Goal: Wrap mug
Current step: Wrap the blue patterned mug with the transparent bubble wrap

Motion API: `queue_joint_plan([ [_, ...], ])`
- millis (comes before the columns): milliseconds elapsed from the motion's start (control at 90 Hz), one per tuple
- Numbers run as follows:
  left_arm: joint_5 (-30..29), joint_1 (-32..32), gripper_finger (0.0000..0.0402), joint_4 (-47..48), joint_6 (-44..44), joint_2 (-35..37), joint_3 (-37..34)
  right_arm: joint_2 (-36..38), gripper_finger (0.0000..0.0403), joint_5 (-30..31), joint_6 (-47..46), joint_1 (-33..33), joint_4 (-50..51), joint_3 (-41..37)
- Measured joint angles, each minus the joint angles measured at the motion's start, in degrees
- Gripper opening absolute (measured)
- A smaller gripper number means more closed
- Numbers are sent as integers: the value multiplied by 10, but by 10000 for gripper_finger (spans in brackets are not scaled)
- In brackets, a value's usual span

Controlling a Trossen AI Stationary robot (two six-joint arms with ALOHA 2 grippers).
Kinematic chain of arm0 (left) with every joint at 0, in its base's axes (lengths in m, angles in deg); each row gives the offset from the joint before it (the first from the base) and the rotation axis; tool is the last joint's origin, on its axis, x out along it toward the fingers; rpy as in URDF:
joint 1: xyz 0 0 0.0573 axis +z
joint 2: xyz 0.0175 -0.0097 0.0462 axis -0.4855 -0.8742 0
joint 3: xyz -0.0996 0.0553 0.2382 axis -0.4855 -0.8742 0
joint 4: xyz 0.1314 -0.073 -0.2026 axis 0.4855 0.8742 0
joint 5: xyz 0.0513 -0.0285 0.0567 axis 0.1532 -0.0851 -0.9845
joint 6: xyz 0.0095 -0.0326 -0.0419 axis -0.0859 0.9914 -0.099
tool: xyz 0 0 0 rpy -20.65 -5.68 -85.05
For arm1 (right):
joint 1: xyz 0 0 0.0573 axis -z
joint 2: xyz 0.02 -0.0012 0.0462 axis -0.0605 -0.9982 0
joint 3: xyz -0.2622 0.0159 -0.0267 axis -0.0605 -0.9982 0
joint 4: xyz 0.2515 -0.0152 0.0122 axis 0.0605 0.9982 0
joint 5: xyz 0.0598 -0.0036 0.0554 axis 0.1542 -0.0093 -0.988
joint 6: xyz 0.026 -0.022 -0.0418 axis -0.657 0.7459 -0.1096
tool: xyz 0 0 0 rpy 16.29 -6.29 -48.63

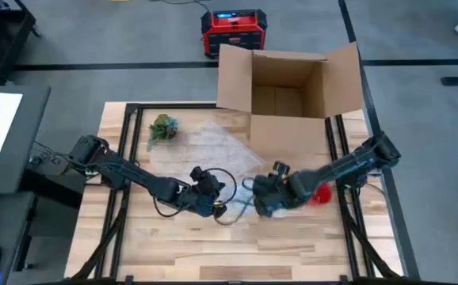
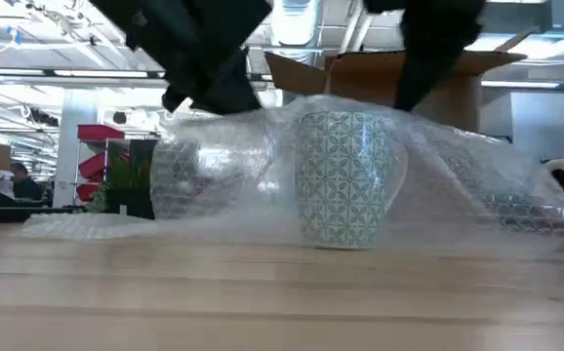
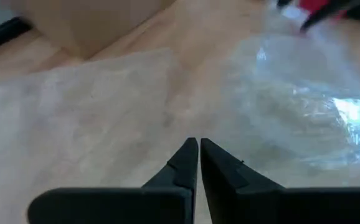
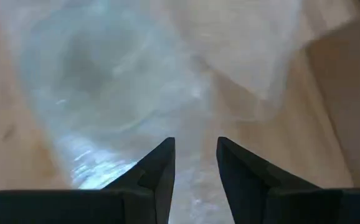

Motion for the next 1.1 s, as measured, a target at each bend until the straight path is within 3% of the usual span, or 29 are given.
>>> queue_joint_plan([
  [122,1,5,0,73,58,0,0,0,108,-20,6,18,2,-2],
  [322,8,5,0,96,82,0,-7,-9,108,-8,32,12,-3,-1],
  [533,8,5,0,95,81,0,-7,2,108,-4,43,-8,47,78],
  [644,8,5,0,95,79,0,-7,3,108,-51,44,-18,28,112],
  [778,8,5,0,95,80,0,-7,0,98,-125,61,-12,-51,94],
  [1100,9,-1,0,119,77,23,-6,-95,44,-187,96,54,-89,74],
])
